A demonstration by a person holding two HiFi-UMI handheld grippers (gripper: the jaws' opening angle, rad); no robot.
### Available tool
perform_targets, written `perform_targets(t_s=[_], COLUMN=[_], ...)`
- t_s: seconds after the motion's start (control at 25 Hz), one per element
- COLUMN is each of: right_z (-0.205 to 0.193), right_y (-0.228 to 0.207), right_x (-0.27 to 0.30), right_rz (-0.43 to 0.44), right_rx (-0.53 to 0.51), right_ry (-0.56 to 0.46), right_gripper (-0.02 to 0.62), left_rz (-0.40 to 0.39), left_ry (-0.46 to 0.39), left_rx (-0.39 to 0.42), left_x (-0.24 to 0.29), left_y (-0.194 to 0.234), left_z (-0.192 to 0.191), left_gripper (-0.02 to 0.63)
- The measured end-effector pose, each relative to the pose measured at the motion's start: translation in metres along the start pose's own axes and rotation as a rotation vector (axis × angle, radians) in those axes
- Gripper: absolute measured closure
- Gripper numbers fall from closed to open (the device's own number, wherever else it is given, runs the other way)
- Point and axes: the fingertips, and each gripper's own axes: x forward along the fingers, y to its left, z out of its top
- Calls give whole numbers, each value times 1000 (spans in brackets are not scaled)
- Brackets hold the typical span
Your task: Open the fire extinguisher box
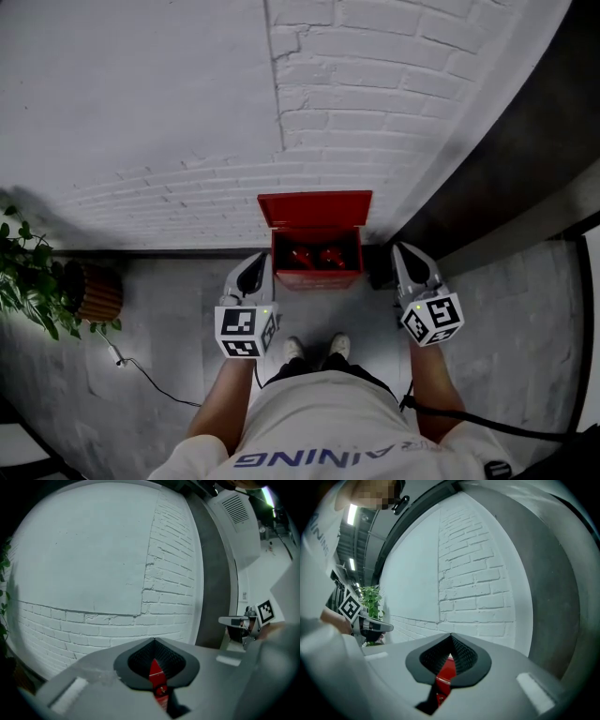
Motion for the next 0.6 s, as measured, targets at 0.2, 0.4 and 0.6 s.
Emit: perform_targets(t_s=[0.2, 0.4, 0.6], right_z=[-3, -2, -5], right_y=[-1, 1, 5], right_x=[-2, -3, -6], right_rz=[1, 4, 4], right_rx=[-3, -11, -16], right_ry=[8, 10, 14], right_gripper=[594, 594, 594], left_rz=[-4, 2, 6], left_ry=[-1, -9, 2], left_rx=[6, 9, 5], left_x=[1, -1, -7], left_y=[-2, 1, 3], left_z=[1, 2, -1], left_gripper=[603, 603, 603])
